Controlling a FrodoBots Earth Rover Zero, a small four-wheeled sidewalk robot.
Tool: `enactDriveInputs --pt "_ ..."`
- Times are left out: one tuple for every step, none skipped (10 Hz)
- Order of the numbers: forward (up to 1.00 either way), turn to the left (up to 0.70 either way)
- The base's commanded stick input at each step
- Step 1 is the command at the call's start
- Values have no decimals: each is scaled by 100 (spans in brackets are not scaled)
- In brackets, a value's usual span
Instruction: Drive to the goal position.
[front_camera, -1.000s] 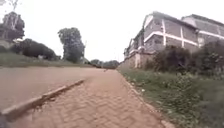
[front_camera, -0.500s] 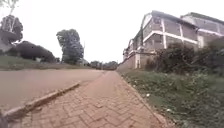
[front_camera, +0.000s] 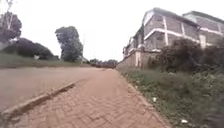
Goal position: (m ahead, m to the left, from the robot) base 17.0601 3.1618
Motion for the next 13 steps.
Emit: enactDriveInputs --pt "70 0" --pt "70 0" --pt "70 0" --pt "70 0" --pt "70 0" --pt "70 0" --pt "70 0" --pt "70 0" --pt "70 0" --pt "70 0" --pt "70 0" --pt "70 0" --pt "70 0"
